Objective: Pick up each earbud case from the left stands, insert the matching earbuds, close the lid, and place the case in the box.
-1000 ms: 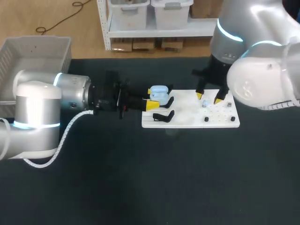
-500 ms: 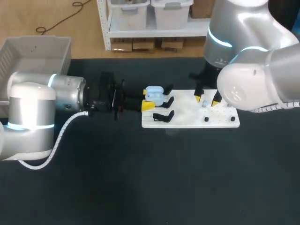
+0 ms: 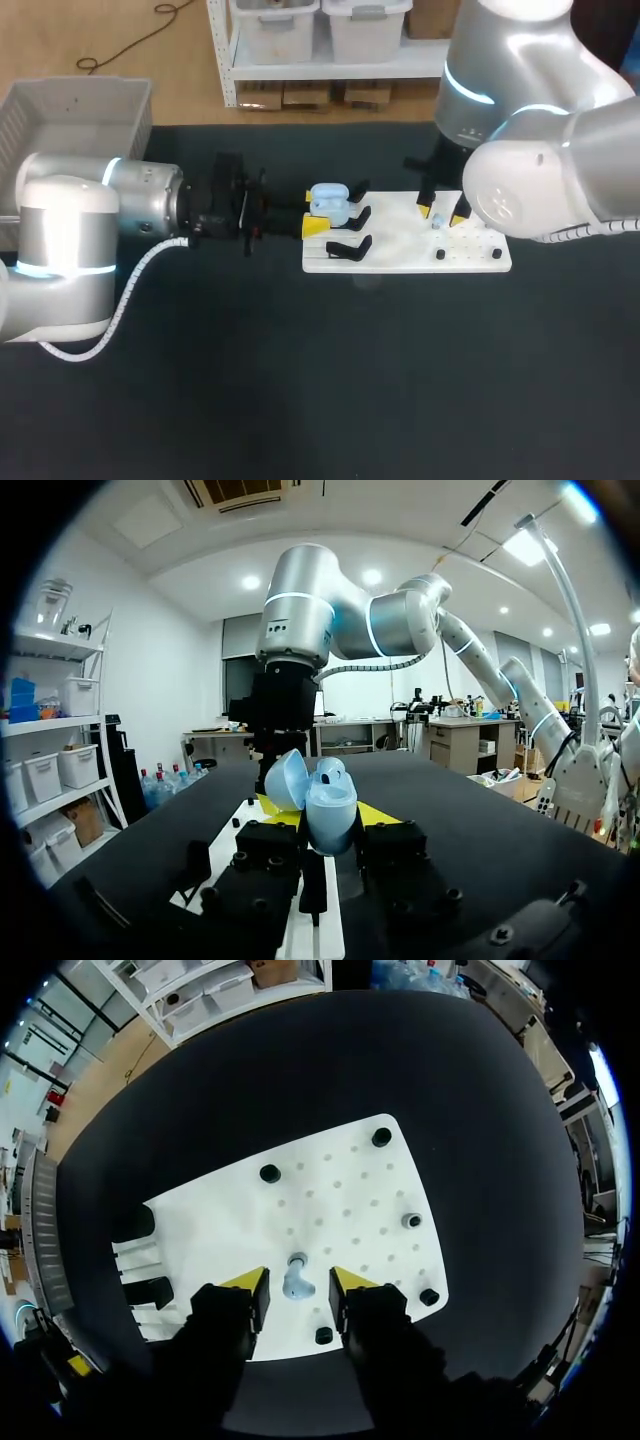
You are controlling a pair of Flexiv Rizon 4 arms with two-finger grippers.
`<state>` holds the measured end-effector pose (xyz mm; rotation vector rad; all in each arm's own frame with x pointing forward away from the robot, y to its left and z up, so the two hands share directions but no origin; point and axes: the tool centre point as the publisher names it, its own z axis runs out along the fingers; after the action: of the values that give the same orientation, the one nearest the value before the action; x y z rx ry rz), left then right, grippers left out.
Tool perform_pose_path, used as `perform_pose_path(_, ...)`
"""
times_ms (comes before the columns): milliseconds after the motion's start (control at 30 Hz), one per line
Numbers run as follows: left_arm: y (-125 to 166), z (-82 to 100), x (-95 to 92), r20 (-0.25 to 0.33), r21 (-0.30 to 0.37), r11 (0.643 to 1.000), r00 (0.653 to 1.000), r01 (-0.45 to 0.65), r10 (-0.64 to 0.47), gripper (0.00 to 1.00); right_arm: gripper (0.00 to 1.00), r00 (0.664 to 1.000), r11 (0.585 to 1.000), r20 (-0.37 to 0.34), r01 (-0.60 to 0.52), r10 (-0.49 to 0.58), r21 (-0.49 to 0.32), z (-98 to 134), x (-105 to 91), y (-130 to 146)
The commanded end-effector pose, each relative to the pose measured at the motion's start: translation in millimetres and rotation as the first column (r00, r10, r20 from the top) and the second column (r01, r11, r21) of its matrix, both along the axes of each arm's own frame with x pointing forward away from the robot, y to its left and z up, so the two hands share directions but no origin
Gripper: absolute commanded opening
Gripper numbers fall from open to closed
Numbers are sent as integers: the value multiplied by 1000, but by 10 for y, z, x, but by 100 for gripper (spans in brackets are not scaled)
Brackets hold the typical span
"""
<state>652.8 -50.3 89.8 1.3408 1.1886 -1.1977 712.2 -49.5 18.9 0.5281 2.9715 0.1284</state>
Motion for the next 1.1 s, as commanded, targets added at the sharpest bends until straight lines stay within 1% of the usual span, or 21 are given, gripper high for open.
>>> perform_pose_path(33,4,0,-17,2,-1,1000,1000,-4,4,0,37,1000,1000,6,2,-2,2,-6,-14,-9)
perform_pose_path(367,4,0,-17,2,-1,1000,1000,-4,4,0,31,1000,1000,2,6,-6,5,-43,11,-3)
perform_pose_path(667,4,0,-17,2,-1,1000,1000,-4,4,0,30,1000,1000,-6,12,-12,6,-71,11,4)
perform_pose_path(767,4,0,-17,2,-1,1000,1000,-4,4,0,25,1000,1000,-7,14,-13,5,-72,8,5)
perform_pose_path(800,4,0,-17,2,-1,1000,1000,-4,4,0,22,1000,1000,-7,14,-14,5,-72,8,5)
perform_pose_path(833,4,0,-17,2,-1,1000,1000,-4,4,0,13,1000,1000,-7,14,-14,5,-72,8,5)
perform_pose_path(967,4,0,-17,2,-1,1000,1000,-4,4,0,0,1000,1000,-7,16,-16,3,-73,10,6)
perform_pose_path(1100,4,0,-17,2,-1,1000,1000,-4,4,0,0,1000,1000,-7,18,-18,1,-74,11,6)
